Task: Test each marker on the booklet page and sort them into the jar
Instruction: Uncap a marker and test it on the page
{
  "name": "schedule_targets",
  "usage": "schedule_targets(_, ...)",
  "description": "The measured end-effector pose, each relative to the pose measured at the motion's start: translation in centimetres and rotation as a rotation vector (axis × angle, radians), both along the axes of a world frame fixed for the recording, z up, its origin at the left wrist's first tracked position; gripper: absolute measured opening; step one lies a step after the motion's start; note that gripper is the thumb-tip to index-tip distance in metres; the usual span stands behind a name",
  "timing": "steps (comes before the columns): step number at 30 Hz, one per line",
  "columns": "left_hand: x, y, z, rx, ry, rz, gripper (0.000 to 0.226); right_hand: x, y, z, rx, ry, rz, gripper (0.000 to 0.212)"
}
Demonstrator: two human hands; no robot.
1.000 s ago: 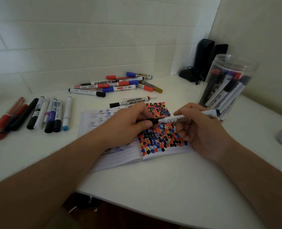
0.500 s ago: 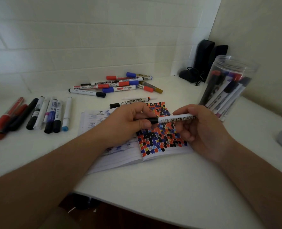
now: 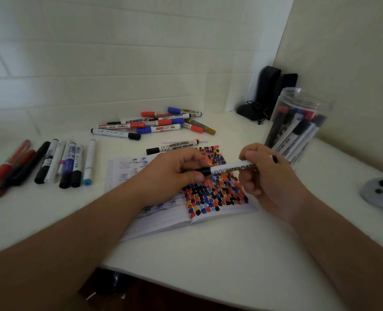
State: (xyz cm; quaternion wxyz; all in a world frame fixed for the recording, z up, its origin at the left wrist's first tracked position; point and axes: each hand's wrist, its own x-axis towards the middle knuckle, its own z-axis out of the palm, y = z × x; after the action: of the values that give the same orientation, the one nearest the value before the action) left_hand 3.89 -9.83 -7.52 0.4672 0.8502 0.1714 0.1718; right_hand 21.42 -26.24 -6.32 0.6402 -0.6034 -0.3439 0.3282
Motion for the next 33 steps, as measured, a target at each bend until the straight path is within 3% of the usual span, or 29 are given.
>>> schedule_targets(5,0.2,0.3,-0.2,0.23,0.021,0.033,0.03,1.1,-1.8,2.1,0.104,-0.266,-0.256,0.004)
schedule_targets(11,0.9,0.6,-0.8,0.477,0.076,0.084,0.024,2.8,-4.6,9.5,0.365,-0.586,-0.468,0.037)
schedule_targets(16,1.0,0.6,-1.1,0.548,0.078,0.079,0.021,5.6,-5.9,15.2,0.487,-0.733,-0.673,0.037)
schedule_targets(23,1.6,0.9,-1.2,0.638,0.14,0.052,0.018,7.8,-3.5,14.2,0.165,-0.865,-0.621,0.025)
schedule_targets(33,1.5,1.8,-1.4,0.602,0.136,-0.003,0.015,7.9,-2.6,14.1,-0.001,-0.943,-0.634,0.016)
